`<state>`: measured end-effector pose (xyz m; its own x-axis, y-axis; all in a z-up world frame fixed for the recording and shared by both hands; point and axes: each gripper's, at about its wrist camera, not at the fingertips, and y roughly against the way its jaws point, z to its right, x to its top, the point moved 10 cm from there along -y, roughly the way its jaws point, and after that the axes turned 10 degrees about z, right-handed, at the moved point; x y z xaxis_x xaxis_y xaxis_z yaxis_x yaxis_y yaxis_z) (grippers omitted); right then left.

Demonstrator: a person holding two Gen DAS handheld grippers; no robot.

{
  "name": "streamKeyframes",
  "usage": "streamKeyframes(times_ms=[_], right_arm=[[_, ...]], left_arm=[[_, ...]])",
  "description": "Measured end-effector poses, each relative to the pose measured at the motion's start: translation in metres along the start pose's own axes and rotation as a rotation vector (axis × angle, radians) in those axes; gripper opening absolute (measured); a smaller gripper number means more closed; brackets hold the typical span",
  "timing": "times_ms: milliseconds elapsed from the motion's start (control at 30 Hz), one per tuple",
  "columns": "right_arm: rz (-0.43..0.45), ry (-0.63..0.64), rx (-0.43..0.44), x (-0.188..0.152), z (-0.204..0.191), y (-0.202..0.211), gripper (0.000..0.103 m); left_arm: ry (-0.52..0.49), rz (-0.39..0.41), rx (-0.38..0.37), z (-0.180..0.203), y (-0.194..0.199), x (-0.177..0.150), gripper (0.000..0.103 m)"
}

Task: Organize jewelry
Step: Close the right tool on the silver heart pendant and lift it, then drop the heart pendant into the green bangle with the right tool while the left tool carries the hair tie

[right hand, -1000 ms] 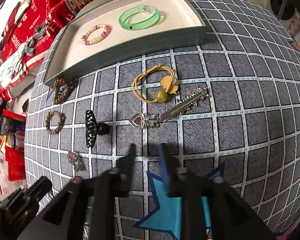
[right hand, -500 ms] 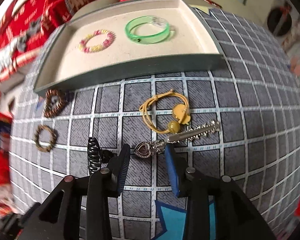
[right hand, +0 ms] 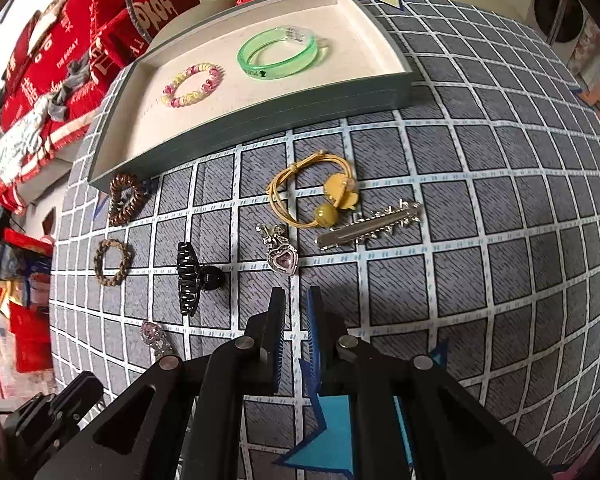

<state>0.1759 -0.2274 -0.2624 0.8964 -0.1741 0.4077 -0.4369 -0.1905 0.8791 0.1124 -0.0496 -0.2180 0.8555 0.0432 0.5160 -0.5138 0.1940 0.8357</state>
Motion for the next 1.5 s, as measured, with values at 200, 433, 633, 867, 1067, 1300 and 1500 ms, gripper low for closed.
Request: streamKeyframes(times_ms=[200,433,633,867,1067,1300,1500], right_arm=[[-0.010,0.100,-0.004,0.002,-0.013,-0.008,0.022],[0.021,0.181,-0.045,0.020,-0.029,-0.024,0.029],[0.010,0.208,-0.064,0.023,-0.035,-0.028,0.019],[0.006,0.074,0.036,0.019,-0.018,-0.007,0.019],[0.035,0.016,0.087,0.029,-0.014,0.014,0.019],[0.068,-0.023,0.139,0.049,-0.013,0.030,0.019],[0.087,-0.040,0.162,0.068,-0.013,0.032,0.019]], left_arm=[[-0.009,-0.005,-0.001,0.003,-0.004,-0.001,0.021],[-0.008,-0.010,0.000,0.003,-0.006,-0.003,0.021],[-0.006,-0.009,0.000,0.001,-0.006,0.000,0.021],[-0.002,0.006,-0.011,0.001,-0.006,0.010,0.021],[0.026,0.022,-0.062,0.004,-0.001,0.027,0.021],[0.037,0.055,-0.074,0.004,0.000,0.058,0.021],[0.051,0.087,-0.109,0.006,-0.003,0.089,0.021]])
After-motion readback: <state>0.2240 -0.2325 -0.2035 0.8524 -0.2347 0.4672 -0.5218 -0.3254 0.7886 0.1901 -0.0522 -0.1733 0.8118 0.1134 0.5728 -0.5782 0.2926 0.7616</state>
